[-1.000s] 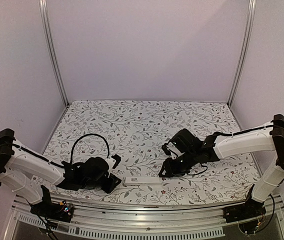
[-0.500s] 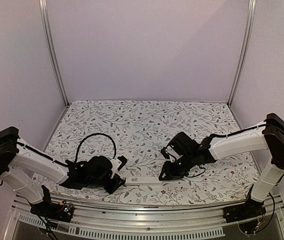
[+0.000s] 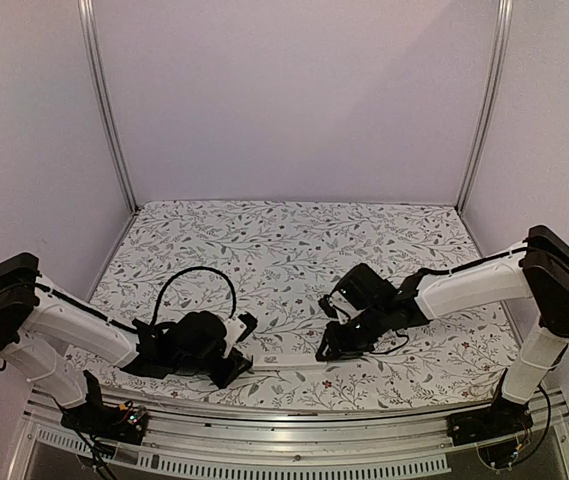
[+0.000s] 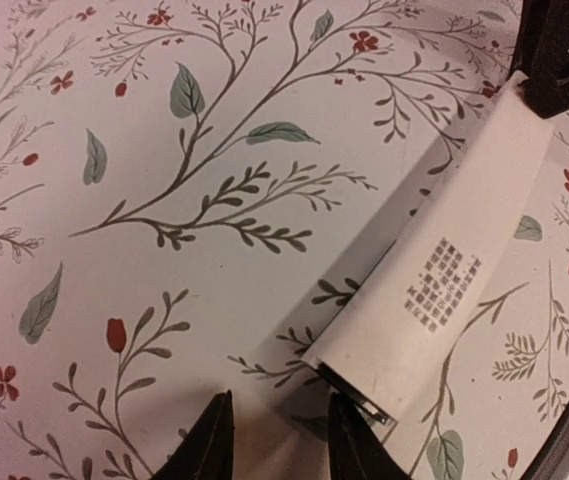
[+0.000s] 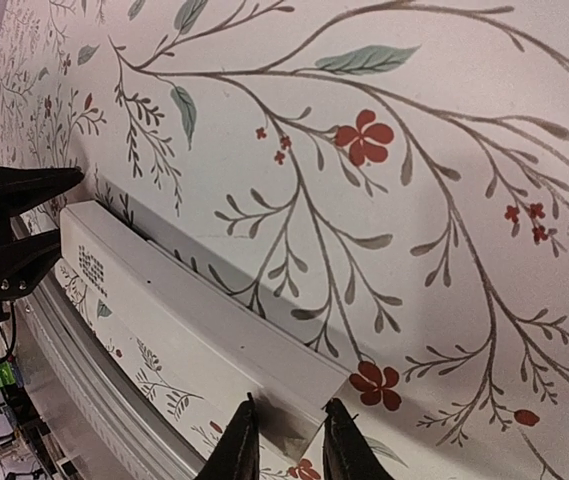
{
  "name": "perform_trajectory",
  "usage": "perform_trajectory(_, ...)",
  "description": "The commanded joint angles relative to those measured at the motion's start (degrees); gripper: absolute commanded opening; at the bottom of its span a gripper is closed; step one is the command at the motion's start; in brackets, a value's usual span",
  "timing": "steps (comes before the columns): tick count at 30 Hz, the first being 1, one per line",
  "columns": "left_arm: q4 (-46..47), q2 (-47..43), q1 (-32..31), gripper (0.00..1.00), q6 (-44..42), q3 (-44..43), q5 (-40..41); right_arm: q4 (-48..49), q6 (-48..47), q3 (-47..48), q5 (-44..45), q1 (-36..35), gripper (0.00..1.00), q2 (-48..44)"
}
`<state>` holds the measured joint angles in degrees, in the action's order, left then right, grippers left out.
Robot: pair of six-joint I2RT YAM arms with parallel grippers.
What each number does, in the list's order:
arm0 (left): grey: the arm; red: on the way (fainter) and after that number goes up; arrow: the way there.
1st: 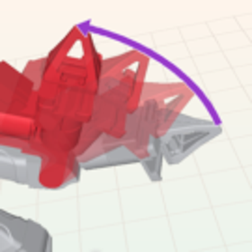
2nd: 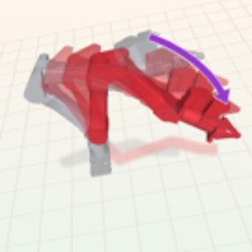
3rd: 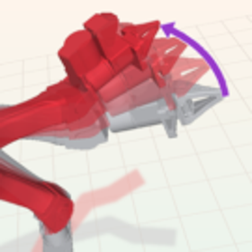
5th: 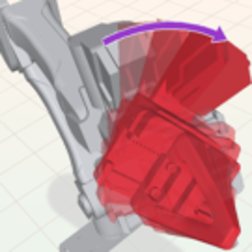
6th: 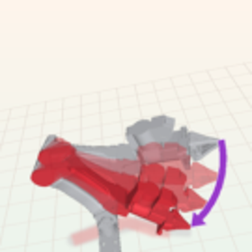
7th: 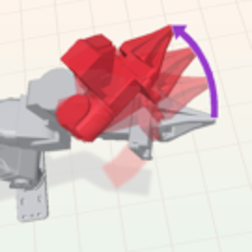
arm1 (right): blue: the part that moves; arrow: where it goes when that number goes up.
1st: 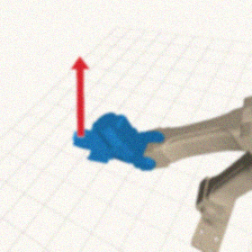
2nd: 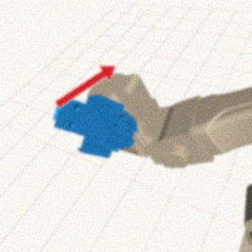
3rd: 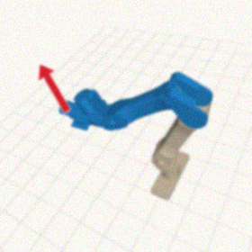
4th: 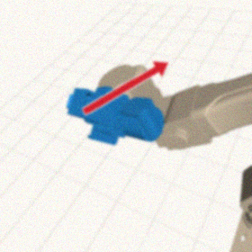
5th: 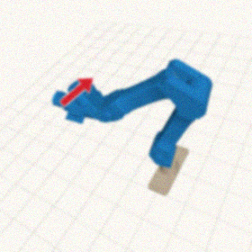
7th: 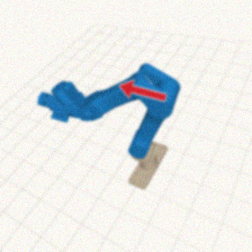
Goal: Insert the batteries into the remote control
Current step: Load the battery cover onto the remote control without the battery cover.
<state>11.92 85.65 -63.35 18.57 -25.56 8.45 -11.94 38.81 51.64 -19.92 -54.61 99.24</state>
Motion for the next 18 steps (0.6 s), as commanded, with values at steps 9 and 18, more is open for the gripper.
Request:
perform_trajectory(9, 3.9, 0.6, -0.8, 0.31, -2.0, -0.1, -4.4, 1.0, 2.7, 2.0, 0.8, -1.9, 0.22, 4.8)
perform_trajectory(18, 4.3, 0.2, -0.7, 0.31, -2.2, 0.4, -4.6, -0.9, 3.3, 2.9, 2.9, -2.9, 0.29, 4.9)
